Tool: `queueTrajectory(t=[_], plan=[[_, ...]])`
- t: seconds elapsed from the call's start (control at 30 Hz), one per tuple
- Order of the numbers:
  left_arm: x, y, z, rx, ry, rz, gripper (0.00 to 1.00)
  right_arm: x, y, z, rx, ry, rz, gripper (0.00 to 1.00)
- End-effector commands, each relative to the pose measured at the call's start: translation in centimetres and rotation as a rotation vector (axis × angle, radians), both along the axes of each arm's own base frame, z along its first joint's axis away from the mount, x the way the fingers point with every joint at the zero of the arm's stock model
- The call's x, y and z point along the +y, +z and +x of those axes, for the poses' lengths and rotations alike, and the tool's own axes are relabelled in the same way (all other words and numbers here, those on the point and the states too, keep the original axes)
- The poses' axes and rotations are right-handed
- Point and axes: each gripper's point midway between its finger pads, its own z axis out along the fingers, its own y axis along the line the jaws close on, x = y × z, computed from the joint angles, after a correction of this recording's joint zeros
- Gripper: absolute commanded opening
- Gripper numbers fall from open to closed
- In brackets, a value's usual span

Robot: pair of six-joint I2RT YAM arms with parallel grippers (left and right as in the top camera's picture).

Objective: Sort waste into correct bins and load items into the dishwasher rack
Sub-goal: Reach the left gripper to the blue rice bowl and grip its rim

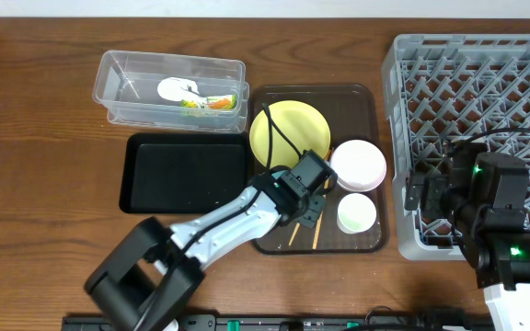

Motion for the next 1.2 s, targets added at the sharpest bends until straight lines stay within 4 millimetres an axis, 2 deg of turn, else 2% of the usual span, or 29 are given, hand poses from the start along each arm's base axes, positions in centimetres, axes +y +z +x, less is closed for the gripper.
queueTrajectory(t=[0.0, 0.13, 0.27, 0.3, 0.33, 0.37, 0.47, 0.8, 0.93, 1.1, 1.17], plan=[[0.7, -0.9, 0.7, -0.028, 0.01, 0.056, 0.31, 0.4, 0.8, 0.2, -0.021, 0.02, 0.0, 0.99], [0.7, -0.7, 0.9, -0.038, 0.013, 0.055, 0.19, 0.4, 0.8, 0.2, -0.02, 0.02, -0.001, 0.99], [0.4, 0.7, 1.2, -0.063, 0.014, 0.026, 0.19, 0.4, 0.7, 0.1, -0.016, 0.02, -0.001, 0.99], [0.3, 1.2, 1.3, -0.072, 0.015, 0.016, 0.21, 0.4, 0.7, 0.1, -0.015, 0.02, -0.001, 0.99], [0.2, 1.7, 1.3, -0.082, 0.015, 0.006, 0.3, 0.4, 0.7, 0.1, -0.014, 0.02, 0.0, 0.99], [0.2, 2.1, 1.4, -0.089, 0.016, -0.002, 0.34, 0.4, 0.7, 0.1, -0.014, 0.02, 0.0, 0.99], [0.1, 2.4, 1.5, -0.097, 0.016, -0.01, 0.35, 0.4, 0.7, 0.1, -0.014, 0.02, -0.001, 0.99], [0.0, 0.9, 0.7, -0.054, 0.009, 0.014, 0.34, 0.4, 0.7, 0.1, -0.012, 0.02, 0.0, 0.99], [-0.1, 0.1, 0.1, -0.024, 0.038, 0.023, 0.25, 0.4, 0.6, 0.0, -0.011, 0.02, 0.0, 0.99], [-0.4, 0.1, -0.2, -0.025, 0.027, 0.023, 0.22, 0.4, 0.6, 0.1, -0.011, 0.02, -0.001, 0.99], [-0.2, 0.0, -0.1, -0.029, 0.03, 0.031, 0.13, 0.4, 0.6, 0.0, -0.011, 0.02, 0.0, 0.99]])
